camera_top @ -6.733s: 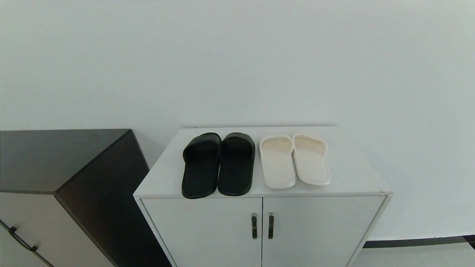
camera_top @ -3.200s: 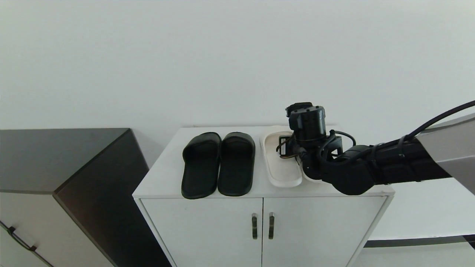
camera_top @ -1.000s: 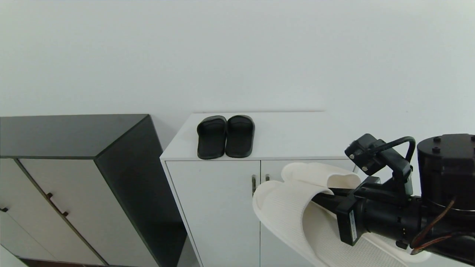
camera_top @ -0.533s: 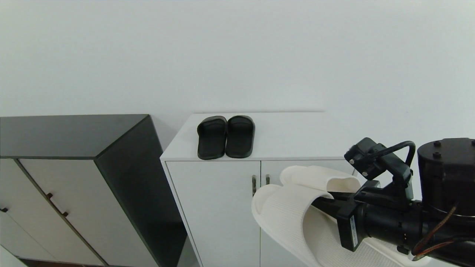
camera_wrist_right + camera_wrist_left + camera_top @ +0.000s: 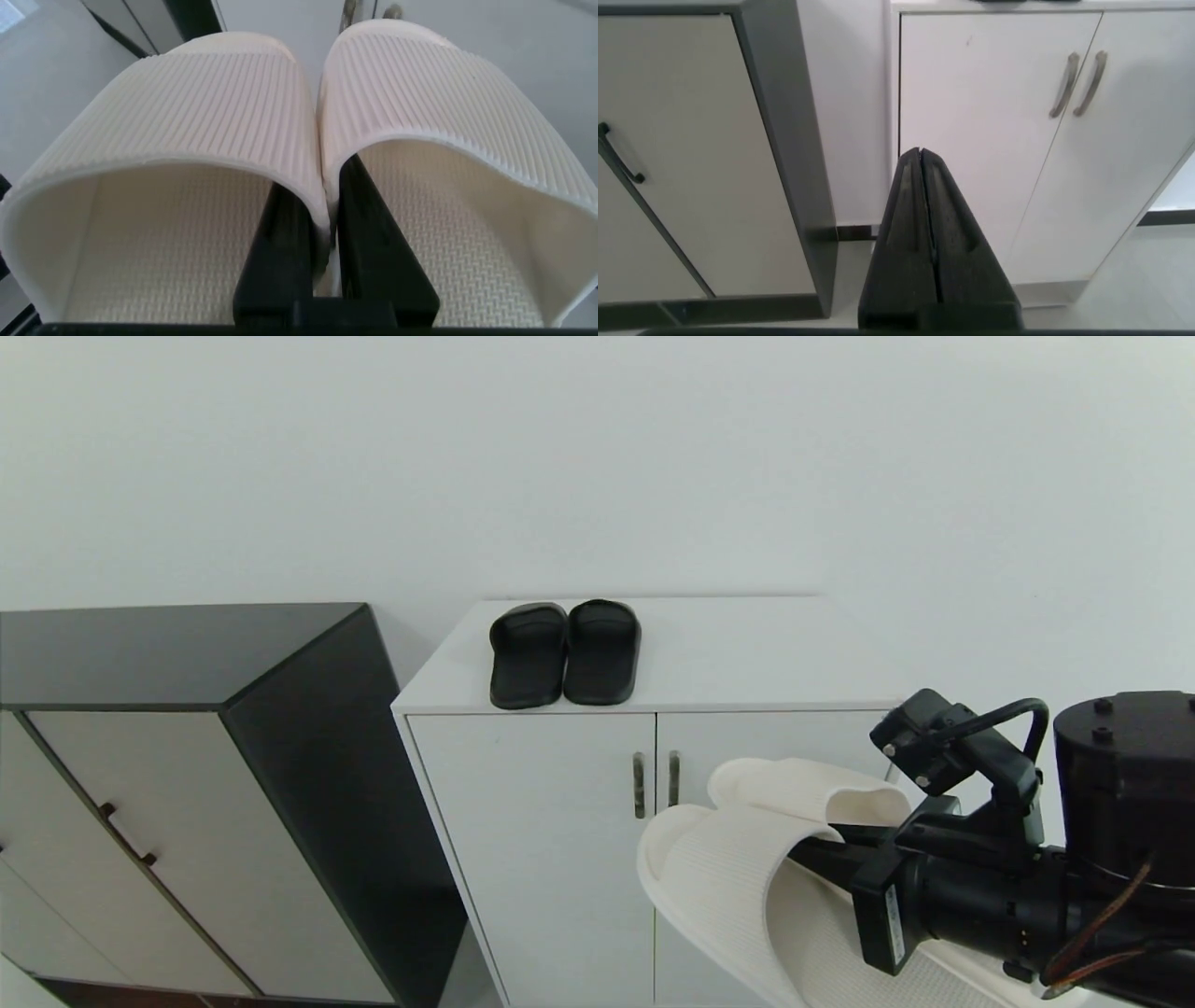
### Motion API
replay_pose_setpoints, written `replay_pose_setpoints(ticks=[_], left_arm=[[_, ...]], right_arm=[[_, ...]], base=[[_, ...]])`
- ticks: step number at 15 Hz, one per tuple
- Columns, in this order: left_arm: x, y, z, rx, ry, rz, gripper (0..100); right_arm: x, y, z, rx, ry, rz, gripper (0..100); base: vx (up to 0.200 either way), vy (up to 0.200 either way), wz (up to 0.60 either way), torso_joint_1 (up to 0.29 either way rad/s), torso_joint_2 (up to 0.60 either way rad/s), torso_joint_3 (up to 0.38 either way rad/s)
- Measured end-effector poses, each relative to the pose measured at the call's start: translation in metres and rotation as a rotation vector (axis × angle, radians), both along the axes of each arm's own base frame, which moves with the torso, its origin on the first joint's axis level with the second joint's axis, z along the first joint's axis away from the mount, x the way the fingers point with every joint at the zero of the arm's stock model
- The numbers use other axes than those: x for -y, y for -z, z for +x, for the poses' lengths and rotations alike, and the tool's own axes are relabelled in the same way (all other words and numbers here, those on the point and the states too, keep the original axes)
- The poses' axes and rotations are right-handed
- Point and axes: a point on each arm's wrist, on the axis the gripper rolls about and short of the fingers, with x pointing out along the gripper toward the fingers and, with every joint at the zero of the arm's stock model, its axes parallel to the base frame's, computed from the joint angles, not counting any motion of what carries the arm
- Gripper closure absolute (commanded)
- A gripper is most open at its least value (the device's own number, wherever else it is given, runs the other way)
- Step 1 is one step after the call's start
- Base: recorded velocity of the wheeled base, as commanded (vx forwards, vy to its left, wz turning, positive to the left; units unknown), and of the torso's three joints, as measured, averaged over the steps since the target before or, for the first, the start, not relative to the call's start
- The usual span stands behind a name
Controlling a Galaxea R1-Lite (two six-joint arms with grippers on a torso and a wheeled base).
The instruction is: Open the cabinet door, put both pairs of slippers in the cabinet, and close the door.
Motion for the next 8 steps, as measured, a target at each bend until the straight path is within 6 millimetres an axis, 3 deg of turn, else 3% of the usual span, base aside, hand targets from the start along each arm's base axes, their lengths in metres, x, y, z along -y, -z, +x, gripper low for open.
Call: replay_pose_setpoints(ticks=[8], left_arm=[[0.0,0.0,0.0,0.0,0.0,0.001,0]], right_arm=[[0.0023,0.0035,-0.0021,0.007,-0.009,-0.025,100]], base=[[0.0,0.0,0.0,-0.182,0.5,0.318]])
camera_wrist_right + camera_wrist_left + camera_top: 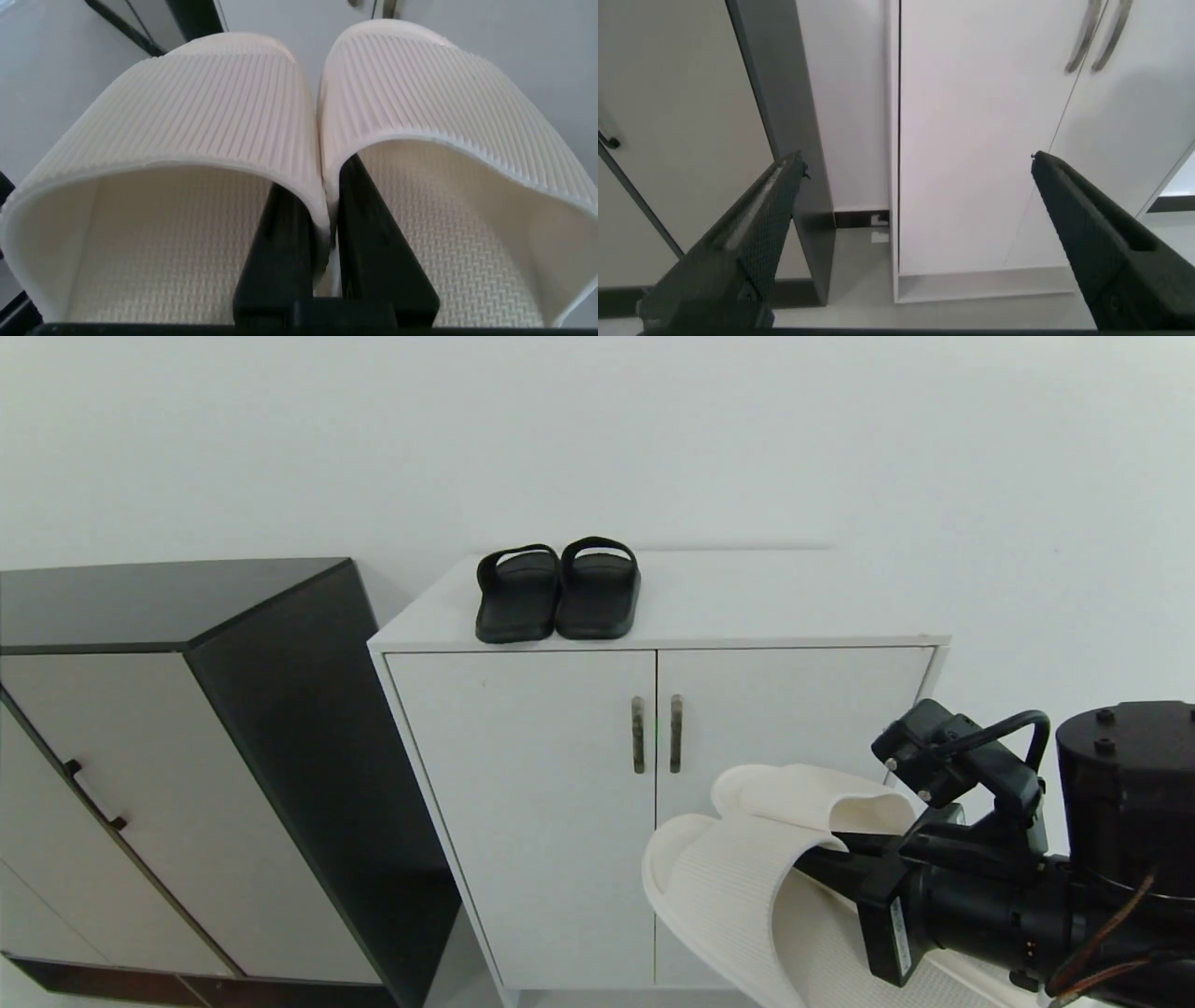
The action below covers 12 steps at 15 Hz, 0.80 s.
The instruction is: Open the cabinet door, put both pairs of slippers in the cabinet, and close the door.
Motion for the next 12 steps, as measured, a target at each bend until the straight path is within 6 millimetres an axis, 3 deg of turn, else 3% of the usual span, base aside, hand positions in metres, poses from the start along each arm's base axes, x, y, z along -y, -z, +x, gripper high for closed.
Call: replay_pose_setpoints(ticks=[7,12], left_arm=[[0.0001,0.0,0.0,0.0,0.003,0.003,0],[0.0001,-0.0002,0.0001,-0.003,0.006,0.017,0]], right_arm=[[0.0025,0.0004,-0.0022,0.002,-0.001,-0.001,100],[0.0034,0.0013,-0.0034,-0.001,-0.002,-0.003,100]], base=[[0.0,0.0,0.0,-0.131,0.48,0.336],[0.0,0.0,0.0,-0.055,0.45,0.376]])
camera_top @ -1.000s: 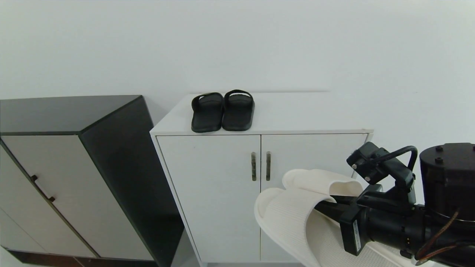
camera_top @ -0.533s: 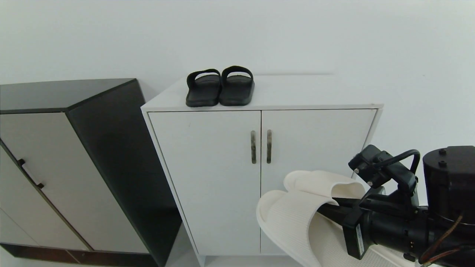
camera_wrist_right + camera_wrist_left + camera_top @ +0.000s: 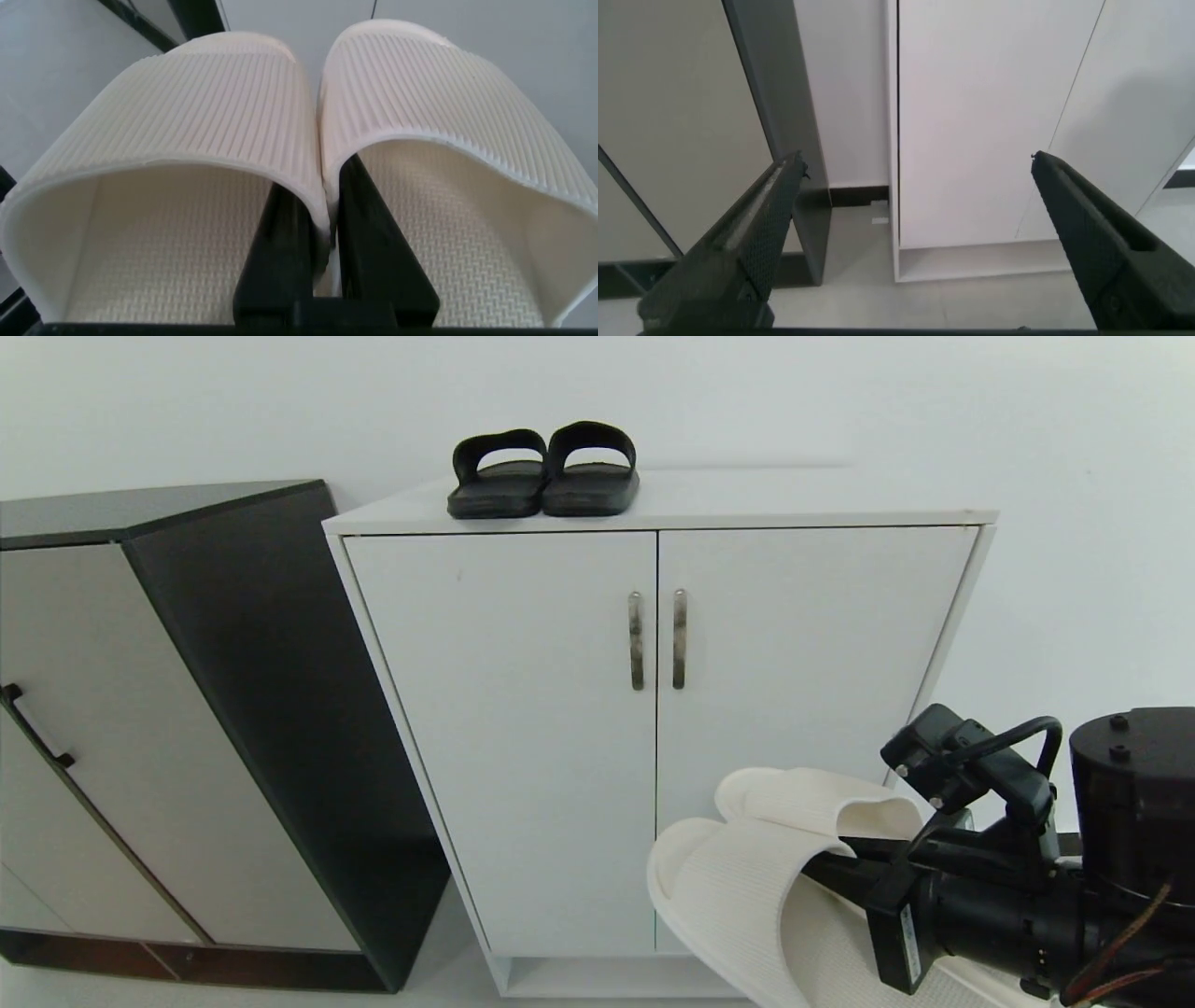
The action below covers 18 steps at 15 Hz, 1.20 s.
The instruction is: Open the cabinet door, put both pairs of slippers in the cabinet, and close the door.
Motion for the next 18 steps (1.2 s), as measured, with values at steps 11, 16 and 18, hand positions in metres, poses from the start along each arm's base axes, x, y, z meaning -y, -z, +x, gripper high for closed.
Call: replay_pose_setpoints(ticks=[11,16,18], left_arm=[[0.005,-0.107,0.03,0.043,0.207,0.027,0],[0.037,-0.162,0.149,0.036,0.559,0.018,0],[0.073,-0.182,0.19,0.058,0.695,0.014,0]], right_arm=[[-0.001,0.008,0.002,-0.022,0.001,-0.018,100],[-0.004,0.006,0.003,0.004,-0.001,0.011,100],[-0.005,0.007,0.003,0.003,-0.005,0.007,100]], base=[[0.0,0.0,0.0,-0.003,0.07,0.067],[0.0,0.0,0.0,0.0,0.0,0.0],[0.0,0.0,0.0,0.0,0.0,0.0]])
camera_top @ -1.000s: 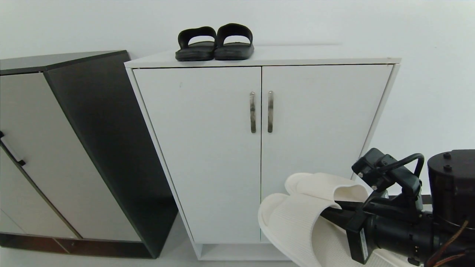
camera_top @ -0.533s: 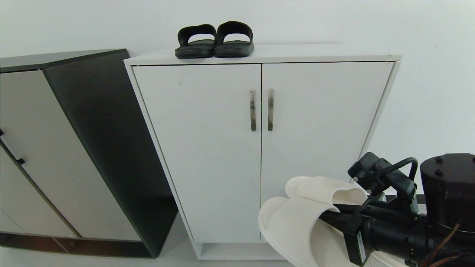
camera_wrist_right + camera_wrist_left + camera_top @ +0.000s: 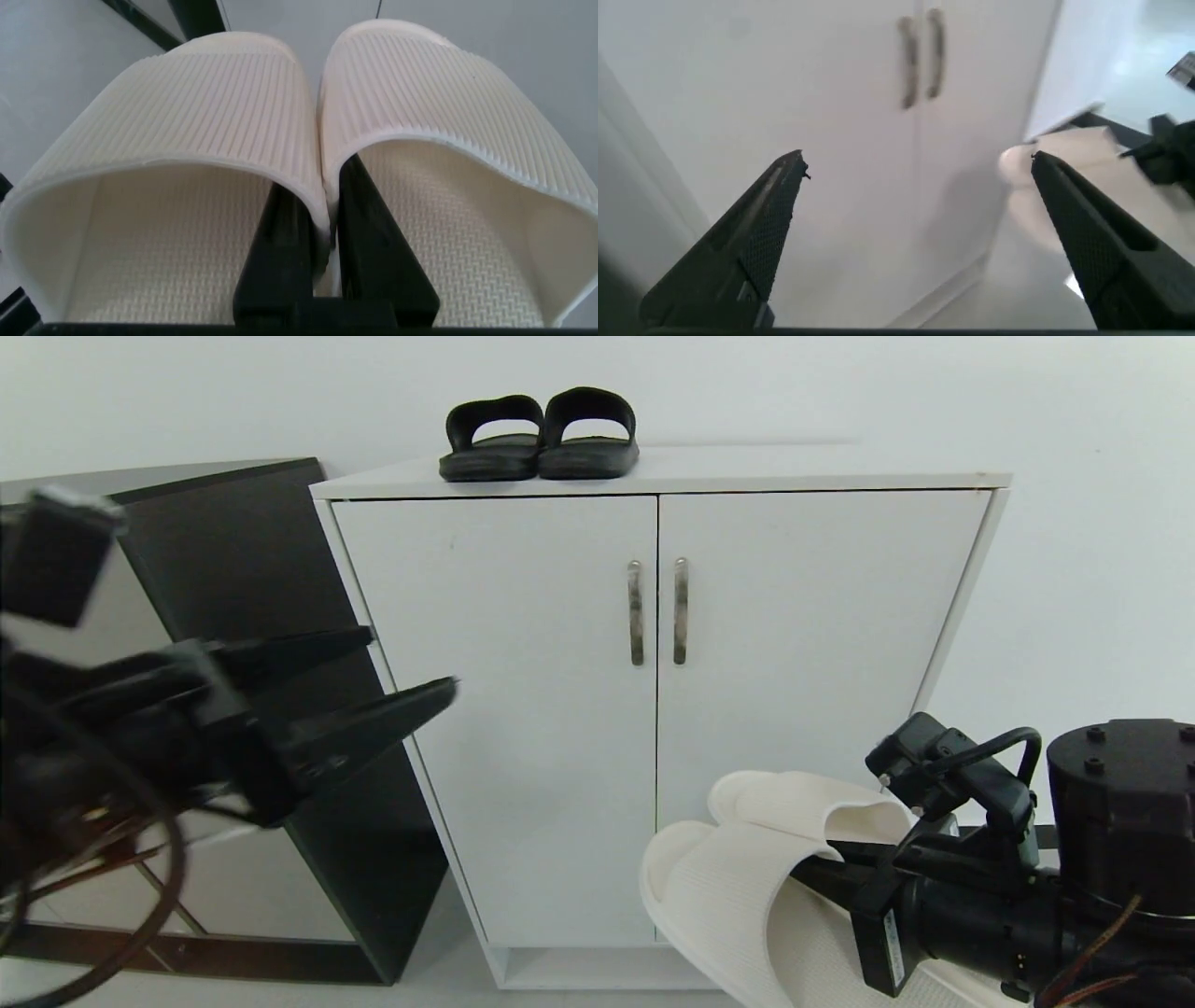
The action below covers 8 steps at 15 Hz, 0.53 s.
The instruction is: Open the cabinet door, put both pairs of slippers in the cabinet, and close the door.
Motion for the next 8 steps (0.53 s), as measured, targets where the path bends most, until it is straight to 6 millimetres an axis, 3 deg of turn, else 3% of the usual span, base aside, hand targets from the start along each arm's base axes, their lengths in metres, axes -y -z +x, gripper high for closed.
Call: replay_pose_setpoints(ticks=[4,8], left_arm=[[0.08,-0.003,0.052,-0.004,0.176,0.002,0],[0.125,-0.003,0.081,-0.025,0.258,-0.03,0]], right_arm=[[0.001,-0.001,0.0,0.005,0.003,0.003,100],[0.001,-0.002,-0.001,0.006,0.003,0.005,100]], base=[[0.0,0.0,0.0,0.0,0.0,0.0],[0.0,0.0,0.0,0.0,0.0,0.0]])
